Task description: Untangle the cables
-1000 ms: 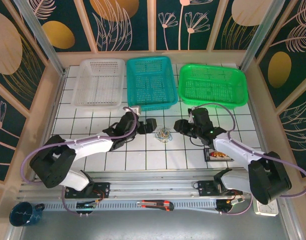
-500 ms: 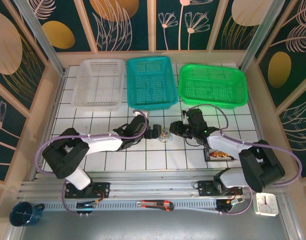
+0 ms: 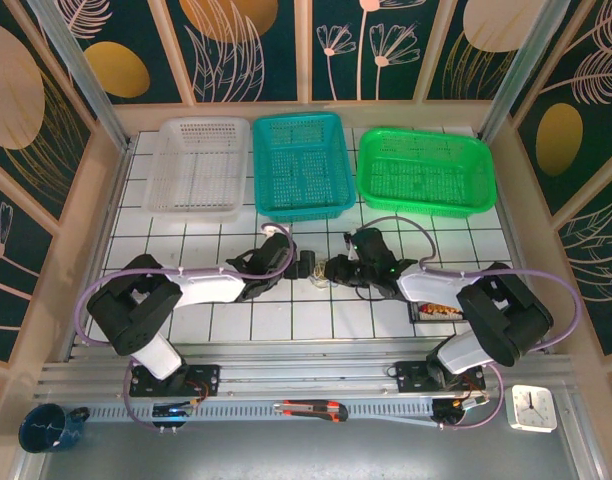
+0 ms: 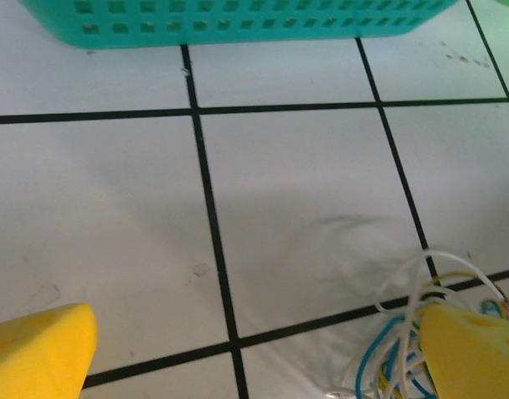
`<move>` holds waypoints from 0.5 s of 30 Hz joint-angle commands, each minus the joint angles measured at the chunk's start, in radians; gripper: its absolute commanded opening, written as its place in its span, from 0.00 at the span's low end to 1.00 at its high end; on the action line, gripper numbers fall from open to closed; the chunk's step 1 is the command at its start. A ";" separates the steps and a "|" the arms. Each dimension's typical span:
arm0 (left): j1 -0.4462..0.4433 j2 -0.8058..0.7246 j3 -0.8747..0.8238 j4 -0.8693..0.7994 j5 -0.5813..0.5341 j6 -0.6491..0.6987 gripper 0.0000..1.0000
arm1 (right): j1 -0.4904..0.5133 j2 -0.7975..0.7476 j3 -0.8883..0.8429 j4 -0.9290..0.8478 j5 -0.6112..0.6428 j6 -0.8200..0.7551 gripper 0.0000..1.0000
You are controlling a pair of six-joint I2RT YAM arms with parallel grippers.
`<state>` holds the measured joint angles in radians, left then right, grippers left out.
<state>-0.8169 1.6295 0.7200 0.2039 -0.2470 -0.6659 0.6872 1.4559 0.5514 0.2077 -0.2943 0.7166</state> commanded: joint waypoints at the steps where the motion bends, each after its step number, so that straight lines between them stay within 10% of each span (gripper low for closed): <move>1: 0.048 -0.037 0.019 -0.028 -0.004 0.008 0.99 | 0.017 -0.042 -0.022 0.005 -0.004 0.025 0.18; 15: 0.097 -0.180 0.036 -0.019 0.195 0.037 0.99 | -0.128 -0.226 0.146 -0.265 0.106 -0.121 0.45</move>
<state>-0.7227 1.4658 0.7490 0.1799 -0.1246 -0.6426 0.5877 1.2243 0.6701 0.0093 -0.1989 0.6418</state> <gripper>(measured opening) 0.988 0.444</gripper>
